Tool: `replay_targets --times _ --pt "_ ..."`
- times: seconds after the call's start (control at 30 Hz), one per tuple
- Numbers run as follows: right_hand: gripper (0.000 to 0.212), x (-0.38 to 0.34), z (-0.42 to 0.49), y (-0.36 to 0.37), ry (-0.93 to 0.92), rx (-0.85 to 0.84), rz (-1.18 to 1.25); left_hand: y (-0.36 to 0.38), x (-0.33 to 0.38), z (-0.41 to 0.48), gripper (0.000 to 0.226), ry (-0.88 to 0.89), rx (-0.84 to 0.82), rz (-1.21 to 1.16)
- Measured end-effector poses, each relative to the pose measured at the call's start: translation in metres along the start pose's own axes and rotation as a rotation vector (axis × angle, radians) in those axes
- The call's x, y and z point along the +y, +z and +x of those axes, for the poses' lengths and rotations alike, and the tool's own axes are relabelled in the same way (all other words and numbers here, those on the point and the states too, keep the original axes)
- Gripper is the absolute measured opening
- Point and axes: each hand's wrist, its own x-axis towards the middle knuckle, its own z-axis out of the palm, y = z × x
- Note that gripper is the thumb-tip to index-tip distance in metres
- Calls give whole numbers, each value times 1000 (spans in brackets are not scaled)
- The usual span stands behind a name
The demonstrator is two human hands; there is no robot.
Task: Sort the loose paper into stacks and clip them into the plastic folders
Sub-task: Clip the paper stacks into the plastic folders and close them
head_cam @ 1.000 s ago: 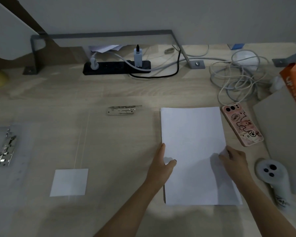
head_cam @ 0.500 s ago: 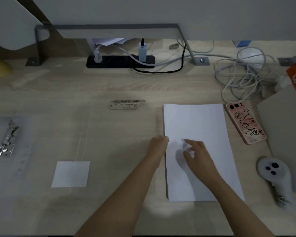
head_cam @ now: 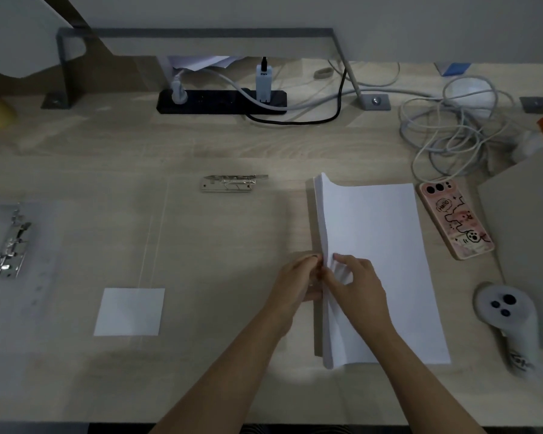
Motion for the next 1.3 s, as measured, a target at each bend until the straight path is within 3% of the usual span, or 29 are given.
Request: replay_targets --times 0.27,0.4,0.7,0.8,0.87,0.93,1.07,1.13,1.23,1.3 --pt "29 10 -6 -18 72 -121 361 5 2 -10 29 97 -69 3" --pt "23 12 -6 -16 87 -115 387 5 2 -10 29 97 -61 1" --pt "36 15 -4 -9 85 -55 319 2 -1 -8 29 106 -72 -3" --pt "36 13 -3 -7 107 -5 299 2 -7 -3 24 152 -13 187" --pt "36 12 -2 -7 112 5 296 5 -10 1 37 260 132 432" --pt "36 12 -2 -8 109 -1 281 11 -10 1 47 319 142 464" --pt "33 9 -6 -8 85 -30 277 30 0 2 56 37 -51 320" --pt "38 10 -7 -6 104 -34 287 31 -2 12 52 -13 48 338" --pt "39 12 -7 -6 134 -55 298 31 -12 27 33 37 301 367" --pt "35 16 -8 -7 133 -50 320 32 -17 30 27 82 369 388"
